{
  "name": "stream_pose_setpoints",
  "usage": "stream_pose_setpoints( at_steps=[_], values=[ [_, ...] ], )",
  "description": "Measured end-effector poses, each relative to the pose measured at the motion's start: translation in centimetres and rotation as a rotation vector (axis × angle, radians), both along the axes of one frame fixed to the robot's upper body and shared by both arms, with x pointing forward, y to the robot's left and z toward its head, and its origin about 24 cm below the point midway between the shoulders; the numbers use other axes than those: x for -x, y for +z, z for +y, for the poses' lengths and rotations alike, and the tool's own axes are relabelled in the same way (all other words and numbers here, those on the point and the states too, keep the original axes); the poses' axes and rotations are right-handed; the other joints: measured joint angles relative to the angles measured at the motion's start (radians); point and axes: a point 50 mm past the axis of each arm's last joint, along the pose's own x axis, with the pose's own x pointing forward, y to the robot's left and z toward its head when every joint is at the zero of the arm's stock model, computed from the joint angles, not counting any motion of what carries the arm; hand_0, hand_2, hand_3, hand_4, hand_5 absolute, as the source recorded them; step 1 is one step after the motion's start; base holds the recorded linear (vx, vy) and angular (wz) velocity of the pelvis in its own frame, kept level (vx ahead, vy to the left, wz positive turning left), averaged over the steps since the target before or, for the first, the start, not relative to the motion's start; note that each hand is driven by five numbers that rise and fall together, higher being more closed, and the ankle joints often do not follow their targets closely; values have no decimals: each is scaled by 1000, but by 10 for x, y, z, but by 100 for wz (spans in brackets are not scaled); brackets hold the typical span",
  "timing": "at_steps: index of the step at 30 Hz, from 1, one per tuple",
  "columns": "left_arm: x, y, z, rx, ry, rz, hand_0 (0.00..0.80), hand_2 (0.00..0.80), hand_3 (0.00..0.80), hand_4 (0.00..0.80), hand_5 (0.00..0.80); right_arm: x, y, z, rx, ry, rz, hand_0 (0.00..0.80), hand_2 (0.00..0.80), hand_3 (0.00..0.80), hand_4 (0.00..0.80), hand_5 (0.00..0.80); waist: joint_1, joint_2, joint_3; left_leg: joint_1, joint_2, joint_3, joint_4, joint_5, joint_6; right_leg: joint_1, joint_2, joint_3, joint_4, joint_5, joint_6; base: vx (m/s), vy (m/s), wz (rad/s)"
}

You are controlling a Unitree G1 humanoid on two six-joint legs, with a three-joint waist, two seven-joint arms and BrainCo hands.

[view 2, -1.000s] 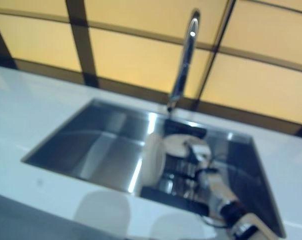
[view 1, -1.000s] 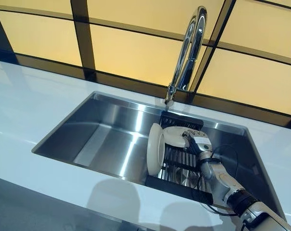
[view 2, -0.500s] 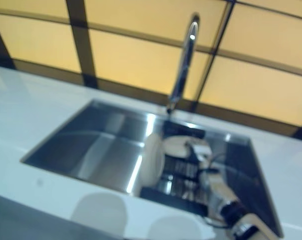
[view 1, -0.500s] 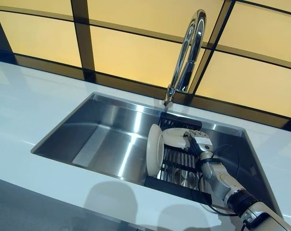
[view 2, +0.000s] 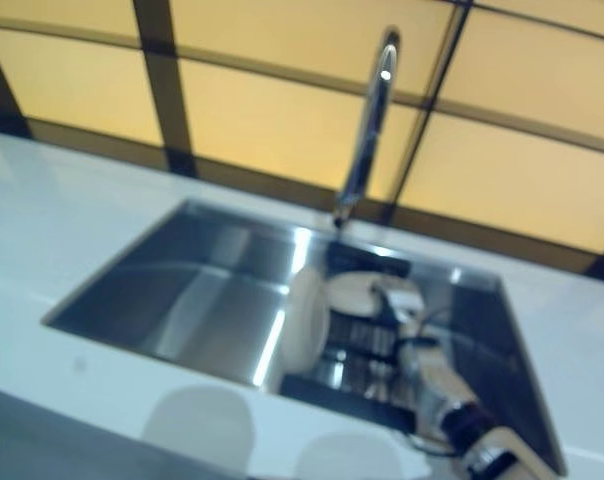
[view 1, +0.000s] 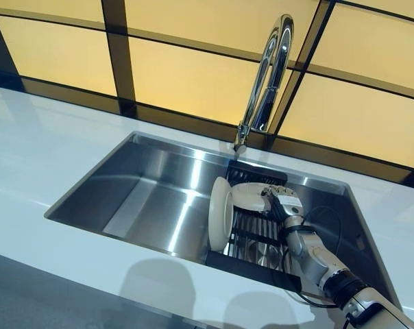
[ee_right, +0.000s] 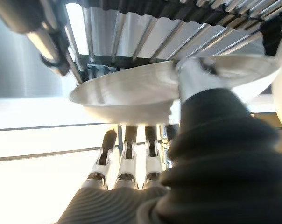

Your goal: Take plates into dishwasher

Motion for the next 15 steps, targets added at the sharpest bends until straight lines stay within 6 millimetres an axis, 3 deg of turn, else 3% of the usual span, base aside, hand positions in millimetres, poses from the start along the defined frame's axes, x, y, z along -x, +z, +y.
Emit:
stream_pose_setpoints(
  at_steps=[15],
  values=[
    [3,-1,-1,2,2,7,0,0,0,0,0,0,1,-8,-15,-40,-10,0,0,0,0,0,-1,16,-10,3,0,8,-1,0,0,-1,0,8,-1,3,-4,1,3,-1]
  ],
)
